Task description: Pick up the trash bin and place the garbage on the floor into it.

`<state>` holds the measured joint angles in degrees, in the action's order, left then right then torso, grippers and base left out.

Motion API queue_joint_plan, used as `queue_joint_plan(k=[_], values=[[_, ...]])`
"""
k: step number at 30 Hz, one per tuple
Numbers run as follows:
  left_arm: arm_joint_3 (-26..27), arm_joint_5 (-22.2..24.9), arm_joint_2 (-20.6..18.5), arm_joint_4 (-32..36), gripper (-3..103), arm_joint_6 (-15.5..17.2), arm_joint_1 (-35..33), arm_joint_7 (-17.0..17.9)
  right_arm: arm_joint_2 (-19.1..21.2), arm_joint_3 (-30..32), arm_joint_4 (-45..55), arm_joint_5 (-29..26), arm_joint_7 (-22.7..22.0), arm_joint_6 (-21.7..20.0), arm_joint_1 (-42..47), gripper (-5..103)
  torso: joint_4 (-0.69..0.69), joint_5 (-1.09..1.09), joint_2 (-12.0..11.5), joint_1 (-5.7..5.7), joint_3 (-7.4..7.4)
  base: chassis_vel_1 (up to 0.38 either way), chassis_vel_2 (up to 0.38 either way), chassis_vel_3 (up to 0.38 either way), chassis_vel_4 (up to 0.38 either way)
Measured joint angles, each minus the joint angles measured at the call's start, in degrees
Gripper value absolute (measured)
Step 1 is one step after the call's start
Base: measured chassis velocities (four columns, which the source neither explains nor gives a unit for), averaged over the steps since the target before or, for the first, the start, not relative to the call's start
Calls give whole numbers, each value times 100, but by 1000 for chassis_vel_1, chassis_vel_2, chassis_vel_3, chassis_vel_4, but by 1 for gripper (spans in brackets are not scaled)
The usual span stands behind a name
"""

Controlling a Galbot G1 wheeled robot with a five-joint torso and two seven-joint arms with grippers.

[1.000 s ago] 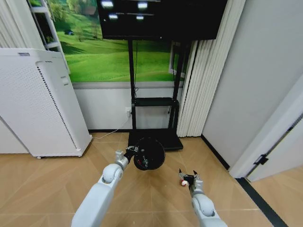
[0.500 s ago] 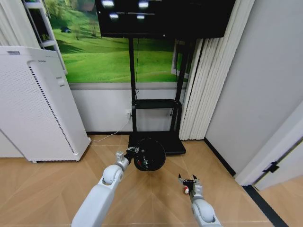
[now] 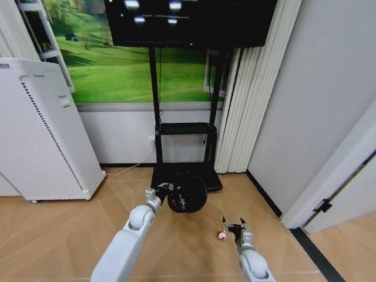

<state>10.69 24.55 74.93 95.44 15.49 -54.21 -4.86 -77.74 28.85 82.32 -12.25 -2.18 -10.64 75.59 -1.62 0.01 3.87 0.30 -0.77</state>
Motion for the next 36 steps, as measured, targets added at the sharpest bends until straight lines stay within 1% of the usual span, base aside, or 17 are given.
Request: queue_joint_plan(k=[1,3,9,10,11,12,14,16,26,27,29,30,32,33,36], values=[[3,6,-9,10,7,0,0,0,-23,-39,-279,-104,128,-84,-135,100,3,-1,0,0,0,0,0,0,0],[3,10,-13,14,7,1,0,0,-30,-53,-370,-140,160,-106,-184,100,5,-1,0,0,0,18,3,-27,-10],[4,29,-31,32,7,1,8,2,-66,-151,-869,-334,284,-152,-435,100,5,-2,0,0,0,29,27,-31,-19],[7,37,-40,39,7,1,15,4,-98,-179,-1152,-351,339,-158,-575,100,7,0,0,0,0,0,0,0,0],[9,46,-53,57,7,1,18,5,-157,-188,-1527,-335,360,-156,-805,100,4,-2,0,0,0,0,0,0,0],[11,54,-60,80,7,0,12,5,-196,-186,-1771,-276,325,-139,-949,100,3,-2,0,0,0,0,0,0,0],[12,59,-62,93,7,0,3,4,-214,-184,-1895,-232,296,-122,-1014,100,1,-1,0,0,0,0,0,0,0],[28,66,-69,133,7,0,-44,-13,-273,-140,-2319,18,93,13,-1276,100,1,-1,0,0,0,0,0,0,0],[50,87,-72,139,7,-6,-25,-24,-305,-113,-2700,123,56,26,-1435,100,3,-1,0,1,0,0,0,0,0],[50,91,-73,139,7,-8,-16,-24,-314,-111,-2738,124,74,34,-1442,103,2,-1,0,1,0,0,0,0,0],[50,100,-78,137,7,-8,-15,-24,-337,-106,-2766,120,77,46,-1449,95,2,-2,0,0,0,0,0,0,0],[50,100,-78,137,7,-8,-15,-24,-337,-106,-2766,120,77,46,-1449,95,2,-2,0,0,0,0,0,0,0],[51,101,-89,135,7,-11,-22,-24,-349,-102,-2765,119,78,49,-1450,84,2,-2,1,0,0,0,0,0,0],[51,101,-89,135,7,-11,-22,-24,-349,-102,-2765,119,78,49,-1450,84,2,-2,1,0,0,0,0,0,0],[49,102,-105,118,7,-15,-20,-32,-354,-98,-2747,117,73,74,-1436,68,3,-2,1,0,0,0,0,0,0]])
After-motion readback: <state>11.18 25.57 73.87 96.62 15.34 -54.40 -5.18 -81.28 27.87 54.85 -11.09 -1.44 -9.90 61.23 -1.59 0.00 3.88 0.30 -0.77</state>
